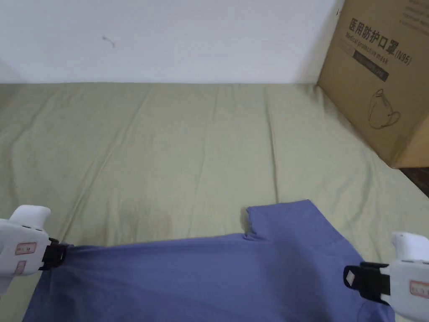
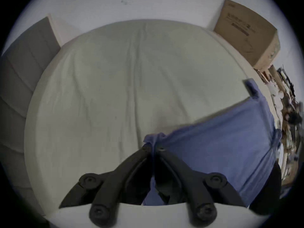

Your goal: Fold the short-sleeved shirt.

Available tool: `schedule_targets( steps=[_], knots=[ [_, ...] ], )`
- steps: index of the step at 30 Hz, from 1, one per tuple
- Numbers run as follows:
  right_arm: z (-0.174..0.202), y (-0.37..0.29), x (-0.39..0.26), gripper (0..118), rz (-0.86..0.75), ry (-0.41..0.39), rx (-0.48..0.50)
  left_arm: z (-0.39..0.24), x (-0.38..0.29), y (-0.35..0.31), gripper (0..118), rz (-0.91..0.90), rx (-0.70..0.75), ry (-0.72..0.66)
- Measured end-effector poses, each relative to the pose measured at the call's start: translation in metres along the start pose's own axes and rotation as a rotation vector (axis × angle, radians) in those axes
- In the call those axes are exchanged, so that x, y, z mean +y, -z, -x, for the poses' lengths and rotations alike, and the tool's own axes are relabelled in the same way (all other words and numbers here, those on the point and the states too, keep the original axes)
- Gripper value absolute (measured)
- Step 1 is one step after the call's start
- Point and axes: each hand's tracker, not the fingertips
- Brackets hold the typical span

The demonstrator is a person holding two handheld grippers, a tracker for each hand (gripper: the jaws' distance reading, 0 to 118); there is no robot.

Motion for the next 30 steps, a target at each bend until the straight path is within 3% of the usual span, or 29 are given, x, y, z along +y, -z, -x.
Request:
schedule_targets(
  steps=[2,3,4,5,6,9,15,17,19,21,23,24,27,30],
  knots=[
    [-0.004,0.017,0.023,6,-0.007,-0.003,-0.005,-0.011,-0.007,-0.022,2,-0.046,0.006,0.027],
    [-0.006,0.028,0.039,25,-0.017,-0.009,-0.031,-0.015,-0.008,-0.032,2,-0.080,-0.001,0.023],
    [-0.011,0.039,0.054,74,-0.025,-0.028,-0.061,-0.018,-0.012,-0.042,2,-0.097,-0.014,0.015],
    [-0.015,0.052,0.068,106,-0.011,-0.034,-0.067,-0.020,-0.015,-0.050,2,-0.110,-0.023,0.003],
    [-0.019,0.068,0.082,118,0.017,-0.036,-0.096,-0.021,-0.018,-0.059,2,-0.129,-0.033,-0.013],
    [-0.025,0.111,0.112,117,0.079,-0.017,-0.115,-0.021,-0.022,-0.074,2,-0.154,-0.054,-0.057],
    [-0.056,0.193,0.130,116,0.233,-0.018,-0.247,-0.023,-0.025,-0.082,2,-0.166,-0.068,-0.110],
    [-0.067,0.202,0.124,108,0.287,-0.043,-0.248,-0.023,-0.026,-0.082,2,-0.177,-0.072,-0.137],
    [-0.062,0.192,0.119,105,0.231,-0.077,-0.227,-0.022,-0.026,-0.079,2,-0.177,-0.075,-0.153],
    [-0.058,0.177,0.116,81,0.224,-0.094,-0.211,-0.025,-0.026,-0.077,2,-0.171,-0.074,-0.158],
    [-0.050,0.161,0.115,14,0.188,-0.140,-0.178,-0.027,-0.028,-0.078,2,-0.175,-0.072,-0.160],
    [-0.047,0.151,0.114,0,0.181,-0.118,-0.131,-0.028,-0.028,-0.080,2,-0.178,-0.079,-0.168],
    [-0.042,0.112,0.111,0,0.086,0.000,-0.093,-0.029,-0.030,-0.094,2,-0.204,-0.086,-0.183],
    [-0.038,0.060,0.110,0,-0.003,-0.018,-0.059,-0.030,-0.033,-0.116,2,-0.248,-0.090,-0.199]
  ],
)
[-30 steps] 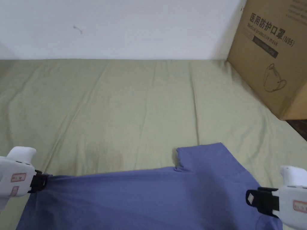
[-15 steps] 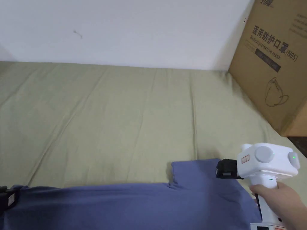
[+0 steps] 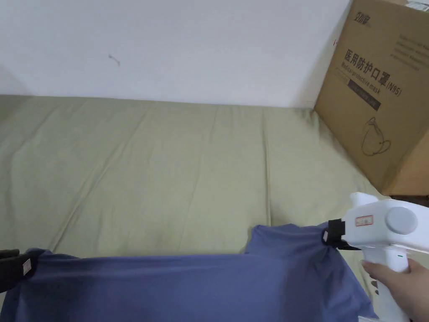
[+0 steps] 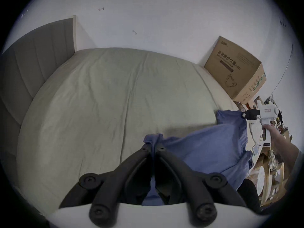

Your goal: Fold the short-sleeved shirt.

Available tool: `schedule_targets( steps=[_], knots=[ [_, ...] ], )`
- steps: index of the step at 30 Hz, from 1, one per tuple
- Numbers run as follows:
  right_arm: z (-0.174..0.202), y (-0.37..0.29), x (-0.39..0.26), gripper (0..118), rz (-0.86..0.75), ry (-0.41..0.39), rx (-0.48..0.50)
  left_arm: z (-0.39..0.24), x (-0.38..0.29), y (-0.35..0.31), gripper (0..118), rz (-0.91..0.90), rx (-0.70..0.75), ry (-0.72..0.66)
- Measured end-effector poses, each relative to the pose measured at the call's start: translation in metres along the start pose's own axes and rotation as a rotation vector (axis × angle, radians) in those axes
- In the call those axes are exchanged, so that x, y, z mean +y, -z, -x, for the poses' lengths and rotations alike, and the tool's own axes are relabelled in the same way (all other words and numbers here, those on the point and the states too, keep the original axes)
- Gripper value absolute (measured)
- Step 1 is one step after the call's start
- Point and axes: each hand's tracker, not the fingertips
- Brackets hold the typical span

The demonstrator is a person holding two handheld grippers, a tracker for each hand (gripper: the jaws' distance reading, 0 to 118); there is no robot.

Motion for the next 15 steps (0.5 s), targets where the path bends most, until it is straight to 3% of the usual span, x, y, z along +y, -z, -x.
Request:
schedule_targets(
  steps=[7,11,15],
  knots=[
    [-0.014,-0.125,-0.057,0,-0.084,0.011,0.069,0.027,-0.023,-0.049,2,-0.038,-0.007,-0.047],
    [-0.033,-0.160,-0.118,0,-0.047,0.067,0.109,0.034,-0.064,-0.069,2,0.010,-0.023,-0.030],
    [-0.047,-0.162,-0.187,0,0.022,0.062,0.084,0.040,-0.120,-0.078,2,0.066,-0.017,-0.090]
  ],
)
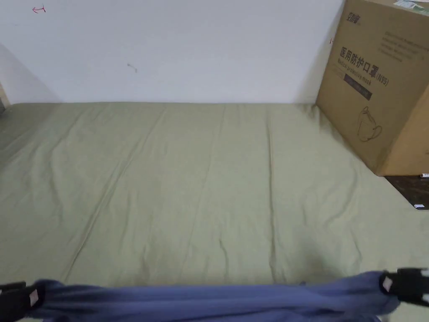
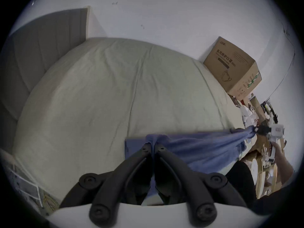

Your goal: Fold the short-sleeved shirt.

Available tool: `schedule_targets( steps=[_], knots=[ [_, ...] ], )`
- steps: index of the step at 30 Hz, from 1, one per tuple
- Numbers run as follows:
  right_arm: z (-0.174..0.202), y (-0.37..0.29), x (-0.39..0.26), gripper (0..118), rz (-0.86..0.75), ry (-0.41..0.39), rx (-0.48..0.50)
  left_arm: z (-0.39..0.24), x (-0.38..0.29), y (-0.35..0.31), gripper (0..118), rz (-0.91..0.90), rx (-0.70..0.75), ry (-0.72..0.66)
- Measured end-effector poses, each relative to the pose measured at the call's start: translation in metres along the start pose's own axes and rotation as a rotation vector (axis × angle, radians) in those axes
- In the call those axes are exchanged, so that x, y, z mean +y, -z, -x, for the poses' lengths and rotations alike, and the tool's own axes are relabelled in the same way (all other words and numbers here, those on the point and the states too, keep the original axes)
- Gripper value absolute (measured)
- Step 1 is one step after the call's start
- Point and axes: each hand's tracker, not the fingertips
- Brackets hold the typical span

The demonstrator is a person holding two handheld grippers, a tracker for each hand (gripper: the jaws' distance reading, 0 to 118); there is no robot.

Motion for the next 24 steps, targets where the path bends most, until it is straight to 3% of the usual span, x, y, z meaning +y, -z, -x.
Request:
schedule_targets(
  steps=[7,9,11,12,13,14,15,20,24],
  knots=[
    [-0.013,0.029,-0.068,1,0.089,0.032,-0.058,0.008,-0.069,0.018,2,0.092,0.029,-0.014],
    [-0.010,0.027,-0.071,10,0.082,0.020,-0.063,0.008,-0.073,0.020,5,0.104,0.030,-0.027],
    [-0.014,0.028,-0.066,53,0.059,-0.011,-0.103,0.005,-0.074,0.017,22,0.099,0.041,-0.024],
    [-0.013,0.025,-0.063,82,0.052,-0.025,-0.127,0.002,-0.072,0.012,41,0.089,0.056,-0.013],
    [-0.010,0.020,-0.060,110,0.043,-0.032,-0.140,-0.001,-0.070,0.007,74,0.075,0.058,-0.003],
    [-0.007,0.013,-0.058,117,0.017,-0.036,-0.144,-0.006,-0.068,-0.002,100,0.058,0.053,0.001],
    [-0.004,0.006,-0.054,117,-0.027,-0.032,-0.147,-0.012,-0.065,-0.009,116,0.042,0.048,0.002],
    [0.046,-0.035,-0.035,117,-0.219,-0.012,-0.057,-0.049,-0.042,-0.045,117,-0.155,-0.004,0.012],
    [0.094,-0.027,-0.023,116,-0.251,-0.089,-0.087,-0.101,-0.025,-0.052,117,-0.259,0.031,0.060]
  ],
)
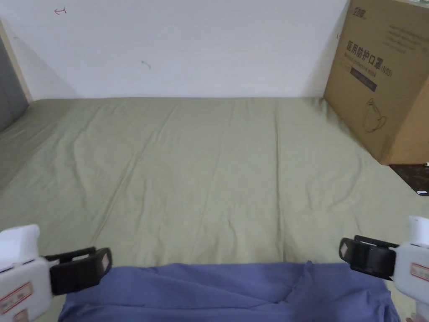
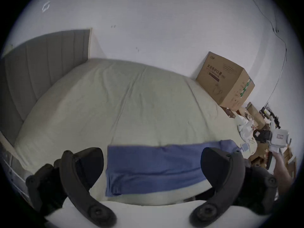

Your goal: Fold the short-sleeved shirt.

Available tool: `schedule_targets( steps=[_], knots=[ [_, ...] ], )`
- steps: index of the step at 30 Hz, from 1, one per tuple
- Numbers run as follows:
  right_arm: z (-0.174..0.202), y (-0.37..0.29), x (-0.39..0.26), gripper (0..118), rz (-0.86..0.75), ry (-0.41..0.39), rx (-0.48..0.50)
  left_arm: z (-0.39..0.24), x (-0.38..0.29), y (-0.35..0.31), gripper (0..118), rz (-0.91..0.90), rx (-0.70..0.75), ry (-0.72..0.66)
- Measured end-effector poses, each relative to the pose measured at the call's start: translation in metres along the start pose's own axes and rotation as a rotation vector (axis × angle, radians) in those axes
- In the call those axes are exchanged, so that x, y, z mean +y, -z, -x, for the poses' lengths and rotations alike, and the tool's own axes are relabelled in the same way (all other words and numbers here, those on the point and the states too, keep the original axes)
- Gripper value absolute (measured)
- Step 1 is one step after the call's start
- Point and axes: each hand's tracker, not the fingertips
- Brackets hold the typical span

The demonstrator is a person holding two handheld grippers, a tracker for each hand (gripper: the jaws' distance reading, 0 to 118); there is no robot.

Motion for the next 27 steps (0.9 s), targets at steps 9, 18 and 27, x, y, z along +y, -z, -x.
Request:
schedule_targets(
  steps=[9,18,27],
  knots=[
    [0.049,0.021,0.005,0,-0.019,-0.078,0.053,-0.034,0.005,0.019,0,0.039,-0.076,-0.004],
    [0.044,0.018,0.007,0,0.054,-0.032,0.099,0.092,0.006,0.035,1,0.188,-0.192,-0.249],
    [0.060,0.029,-0.001,0,0.139,-0.038,0.092,0.183,-0.052,0.068,118,0.378,-0.313,-0.548]
  ],
)
